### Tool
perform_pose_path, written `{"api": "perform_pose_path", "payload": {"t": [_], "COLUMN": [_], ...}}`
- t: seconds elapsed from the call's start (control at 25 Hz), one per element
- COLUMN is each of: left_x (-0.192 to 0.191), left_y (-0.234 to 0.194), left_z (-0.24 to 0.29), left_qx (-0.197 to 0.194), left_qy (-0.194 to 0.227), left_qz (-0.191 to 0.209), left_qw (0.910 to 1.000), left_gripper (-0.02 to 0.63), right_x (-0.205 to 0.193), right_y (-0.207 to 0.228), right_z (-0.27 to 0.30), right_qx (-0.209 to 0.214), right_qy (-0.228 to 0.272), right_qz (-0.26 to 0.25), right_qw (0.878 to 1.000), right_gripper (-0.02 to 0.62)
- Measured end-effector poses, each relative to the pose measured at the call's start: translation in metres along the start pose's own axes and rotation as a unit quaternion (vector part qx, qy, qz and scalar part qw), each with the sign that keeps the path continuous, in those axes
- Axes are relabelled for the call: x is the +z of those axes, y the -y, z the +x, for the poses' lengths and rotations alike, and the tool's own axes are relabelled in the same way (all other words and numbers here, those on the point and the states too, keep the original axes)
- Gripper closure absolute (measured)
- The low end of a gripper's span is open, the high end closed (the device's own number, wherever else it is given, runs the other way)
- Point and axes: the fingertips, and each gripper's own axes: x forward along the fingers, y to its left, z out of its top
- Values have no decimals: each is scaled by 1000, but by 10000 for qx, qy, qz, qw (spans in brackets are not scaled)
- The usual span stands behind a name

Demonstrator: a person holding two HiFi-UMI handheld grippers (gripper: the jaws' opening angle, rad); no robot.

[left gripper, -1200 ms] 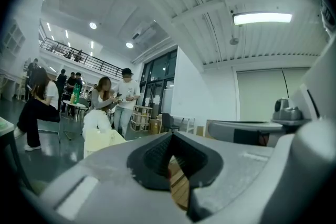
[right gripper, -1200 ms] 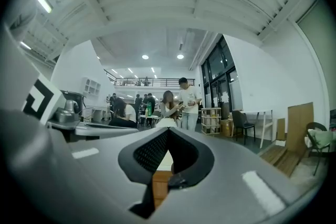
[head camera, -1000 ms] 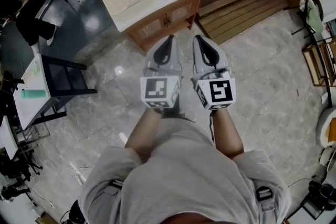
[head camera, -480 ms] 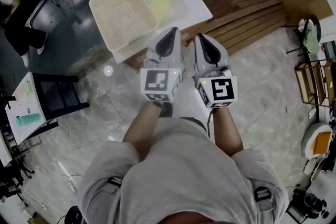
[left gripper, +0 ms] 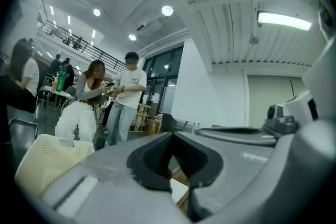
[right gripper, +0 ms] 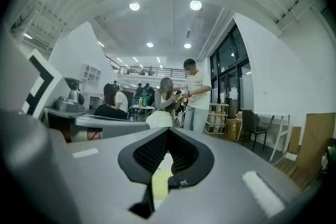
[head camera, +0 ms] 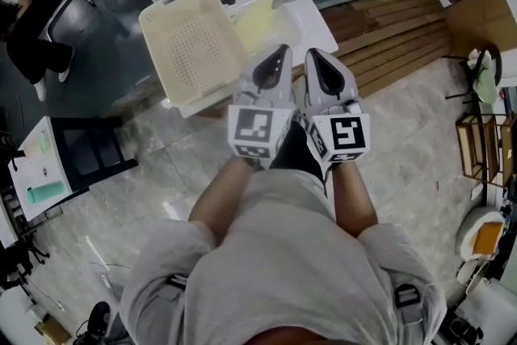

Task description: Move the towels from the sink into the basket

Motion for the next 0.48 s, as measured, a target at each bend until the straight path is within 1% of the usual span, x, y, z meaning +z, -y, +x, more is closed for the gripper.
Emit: {"api": "perform_pose_path", "payload": {"t": [0.12,0.2,0.36,0.48], "left_x": [-11,-22,-44,-57], "left_y": [-10,-20,-44,-59], "left_z": [31,58,119,158], "left_qx": [130,273,669,972], "left_qy": [-58,-136,-399,-608], "left_qz": [-75,-126,-243,-241], "left_qw": [9999,9995,9967,9931], "left_gripper": [584,586,586,586], "right_x": [-13,-21,-41,-58], "right_y": [22,38,73,102], "right_z": [30,55,114,151], "right_qx": [167,353,863,1175], "right_qy": [-71,-111,-356,-574], "right_qz": [0,-14,-45,9], "right_qw": [9998,9993,9956,9914], "right_gripper": [589,589,589,589]}}
